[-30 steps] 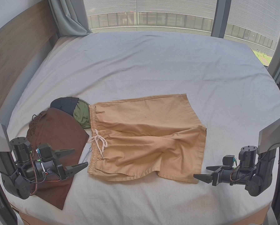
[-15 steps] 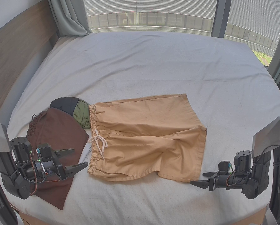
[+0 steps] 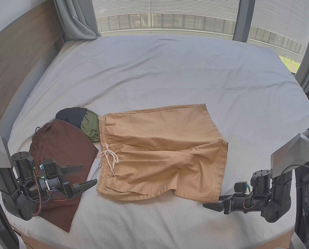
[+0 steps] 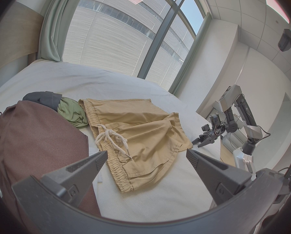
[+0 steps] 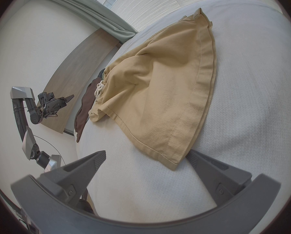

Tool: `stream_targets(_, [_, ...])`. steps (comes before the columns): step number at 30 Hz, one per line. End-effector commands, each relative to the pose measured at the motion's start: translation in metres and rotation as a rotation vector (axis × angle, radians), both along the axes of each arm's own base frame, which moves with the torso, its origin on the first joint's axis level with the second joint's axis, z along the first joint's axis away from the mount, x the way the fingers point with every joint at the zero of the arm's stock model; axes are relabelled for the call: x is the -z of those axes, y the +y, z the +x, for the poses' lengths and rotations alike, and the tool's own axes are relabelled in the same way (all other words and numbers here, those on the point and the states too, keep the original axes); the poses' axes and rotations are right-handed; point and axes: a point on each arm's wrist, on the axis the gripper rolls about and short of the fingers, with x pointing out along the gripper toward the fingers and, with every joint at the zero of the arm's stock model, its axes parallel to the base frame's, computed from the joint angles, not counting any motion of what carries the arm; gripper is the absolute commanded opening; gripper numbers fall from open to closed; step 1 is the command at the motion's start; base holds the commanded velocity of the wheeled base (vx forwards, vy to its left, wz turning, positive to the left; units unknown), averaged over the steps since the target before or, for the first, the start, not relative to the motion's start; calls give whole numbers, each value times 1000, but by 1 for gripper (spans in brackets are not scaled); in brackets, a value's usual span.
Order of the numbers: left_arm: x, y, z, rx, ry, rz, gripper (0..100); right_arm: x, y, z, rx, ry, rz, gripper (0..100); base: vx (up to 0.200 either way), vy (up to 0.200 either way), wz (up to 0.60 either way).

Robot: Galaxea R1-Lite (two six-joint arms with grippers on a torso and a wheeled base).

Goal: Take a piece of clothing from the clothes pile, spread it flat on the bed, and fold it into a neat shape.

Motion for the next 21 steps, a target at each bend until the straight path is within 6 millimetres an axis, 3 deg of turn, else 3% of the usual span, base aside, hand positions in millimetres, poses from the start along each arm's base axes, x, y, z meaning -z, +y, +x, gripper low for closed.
stream_targets(1, [0, 0, 0, -1, 0, 0, 100, 0, 4, 0, -8, 7, 10, 100, 0, 0, 0])
stream_targets(13, [1, 0, 0, 1, 5, 0, 100, -21, 4, -2, -26, -45, 41, 100, 0, 0, 0])
stream_targets(21, [1, 0, 0, -1, 3, 0, 100, -24, 2, -4, -26, -49, 43, 100, 0, 0, 0])
